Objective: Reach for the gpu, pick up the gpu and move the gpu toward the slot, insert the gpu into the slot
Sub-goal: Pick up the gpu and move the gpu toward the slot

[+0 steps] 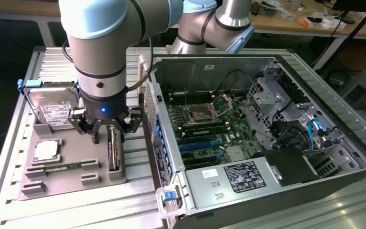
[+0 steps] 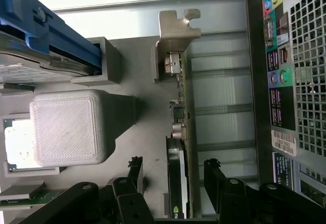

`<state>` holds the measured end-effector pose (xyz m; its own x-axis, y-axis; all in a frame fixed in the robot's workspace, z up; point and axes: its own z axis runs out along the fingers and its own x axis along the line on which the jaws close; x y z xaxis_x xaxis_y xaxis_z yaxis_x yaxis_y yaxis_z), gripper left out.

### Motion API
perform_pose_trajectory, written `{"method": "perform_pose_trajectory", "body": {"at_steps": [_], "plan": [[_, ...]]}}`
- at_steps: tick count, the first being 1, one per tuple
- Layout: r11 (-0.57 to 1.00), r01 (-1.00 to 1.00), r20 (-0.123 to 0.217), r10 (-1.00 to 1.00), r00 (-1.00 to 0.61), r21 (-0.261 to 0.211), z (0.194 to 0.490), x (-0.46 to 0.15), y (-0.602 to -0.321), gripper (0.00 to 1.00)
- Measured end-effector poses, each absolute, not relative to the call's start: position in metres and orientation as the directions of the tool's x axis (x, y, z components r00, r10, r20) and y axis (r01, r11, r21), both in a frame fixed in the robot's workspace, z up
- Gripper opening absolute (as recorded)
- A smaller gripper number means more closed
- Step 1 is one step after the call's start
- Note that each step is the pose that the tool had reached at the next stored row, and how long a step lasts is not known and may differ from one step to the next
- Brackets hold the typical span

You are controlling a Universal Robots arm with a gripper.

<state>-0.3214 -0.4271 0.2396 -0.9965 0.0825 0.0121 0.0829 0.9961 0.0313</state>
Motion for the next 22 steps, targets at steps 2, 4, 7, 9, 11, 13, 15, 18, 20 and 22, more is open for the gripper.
{"method": "perform_pose_trajectory", "body": {"at_steps": [2, 4, 7, 9, 11, 13, 15, 18, 20, 22], "plan": [[0.996, 0.083, 0.012, 0.082, -0.997, 0.031, 0.2394, -0.3213, -0.4271, 0.59], [0.996, 0.083, 0.012, 0.083, -0.997, 0.031, 0.2391, -0.3212, -0.4271, 0.45], [0.996, 0.083, 0.012, 0.082, -0.997, 0.031, 0.2387, -0.3210, -0.4271, 0.40], [0.996, 0.083, 0.012, 0.082, -0.997, 0.031, 0.2385, -0.3208, -0.4271, 0.28], [0.996, 0.083, 0.013, 0.083, -0.997, 0.031, 0.2383, -0.3207, -0.4271, 0.27], [0.996, 0.083, 0.012, 0.083, -0.997, 0.031, 0.2378, -0.3204, -0.4271, 0.27], [0.996, 0.083, 0.012, 0.083, -0.997, 0.031, 0.2373, -0.3201, -0.4271, 0.27], [0.996, 0.083, 0.012, 0.083, -0.997, 0.031, 0.2365, -0.3200, -0.4271, 0.27], [0.996, 0.083, 0.012, 0.082, -0.997, 0.031, 0.2365, -0.3200, -0.4271, 0.27], [0.996, 0.083, 0.012, 0.083, -0.997, 0.031, 0.2365, -0.3200, -0.4271, 0.27]]}}
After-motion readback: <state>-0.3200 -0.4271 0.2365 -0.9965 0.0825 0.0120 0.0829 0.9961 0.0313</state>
